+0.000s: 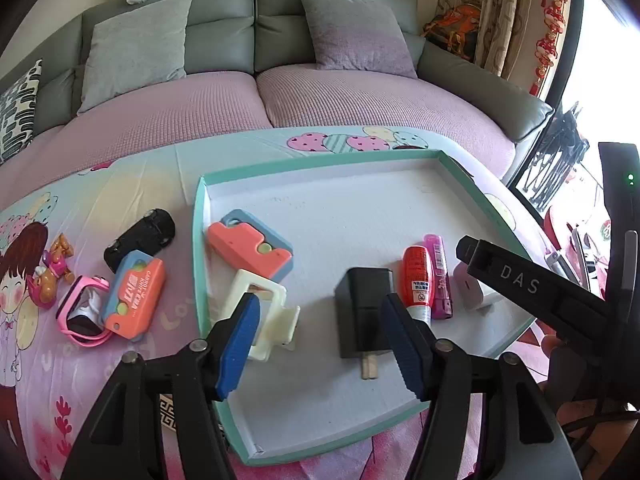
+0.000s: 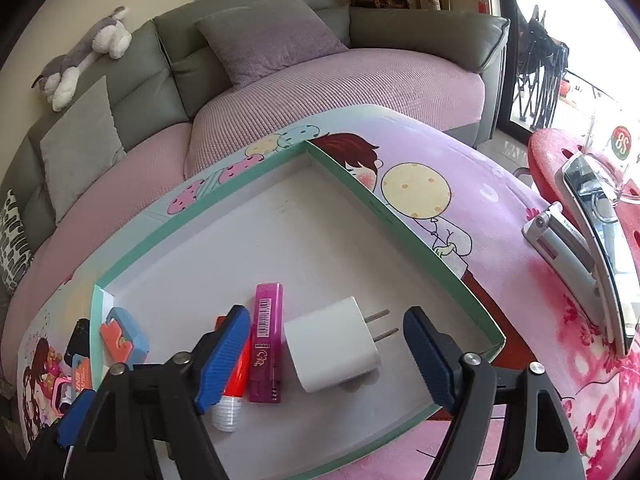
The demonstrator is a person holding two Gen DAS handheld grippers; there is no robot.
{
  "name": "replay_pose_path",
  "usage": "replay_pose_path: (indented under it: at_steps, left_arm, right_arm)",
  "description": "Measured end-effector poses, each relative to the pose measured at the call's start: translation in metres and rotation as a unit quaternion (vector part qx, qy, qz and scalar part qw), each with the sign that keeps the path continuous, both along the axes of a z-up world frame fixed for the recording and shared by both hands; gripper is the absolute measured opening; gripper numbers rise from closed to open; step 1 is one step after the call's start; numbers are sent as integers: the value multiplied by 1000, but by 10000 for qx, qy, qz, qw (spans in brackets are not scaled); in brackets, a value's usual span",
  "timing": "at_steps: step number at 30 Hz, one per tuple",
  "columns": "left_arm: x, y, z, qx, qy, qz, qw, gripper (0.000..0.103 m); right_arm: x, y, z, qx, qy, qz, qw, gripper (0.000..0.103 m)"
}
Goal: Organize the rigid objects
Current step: 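Carry the white charger into the teal tray and release while the left tool drops the black charger there, then withdraw both open tools from the tray and move the right tool over the gold patterned strip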
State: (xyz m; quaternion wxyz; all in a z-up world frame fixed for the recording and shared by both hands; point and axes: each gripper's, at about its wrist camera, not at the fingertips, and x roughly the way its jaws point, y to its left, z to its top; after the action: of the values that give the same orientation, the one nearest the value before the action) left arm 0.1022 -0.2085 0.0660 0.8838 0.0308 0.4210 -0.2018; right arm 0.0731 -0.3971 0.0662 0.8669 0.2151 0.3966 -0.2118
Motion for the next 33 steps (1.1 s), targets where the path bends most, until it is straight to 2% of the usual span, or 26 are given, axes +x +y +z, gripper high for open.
replay_pose_path:
  at_steps: [3, 6, 9, 14, 16, 21, 33]
  left_arm:
    - [1, 6, 5, -30, -83, 57, 9999, 68]
    - [2, 14, 10, -83, -179, 188, 9996, 69]
    - [6, 26, 13, -118, -257, 443, 9986, 92]
    - [16, 52, 14, -247, -310, 969, 9945, 93]
    - [19, 64, 13, -269, -366, 1189, 9919, 97]
    - [25, 90, 9, -280, -403, 1687, 9844, 97]
    - [32, 169, -4, -338, -143, 2910, 9560, 98]
  right_arm:
    - [2, 4, 3, -17, -76, 94, 9999, 98]
    - [3, 9, 4, -34, -150, 176, 9997, 103]
    - [4, 11, 5, 4, -208, 213, 9996, 103]
    - [5, 15, 7, 78, -296, 276, 9992, 103]
    - [7, 18, 7, 56, -284, 325, 9991, 103]
    - [11, 28, 7, 37, -266, 484, 9985, 103]
    - [28, 98, 13, 14, -394, 1475, 9883, 103]
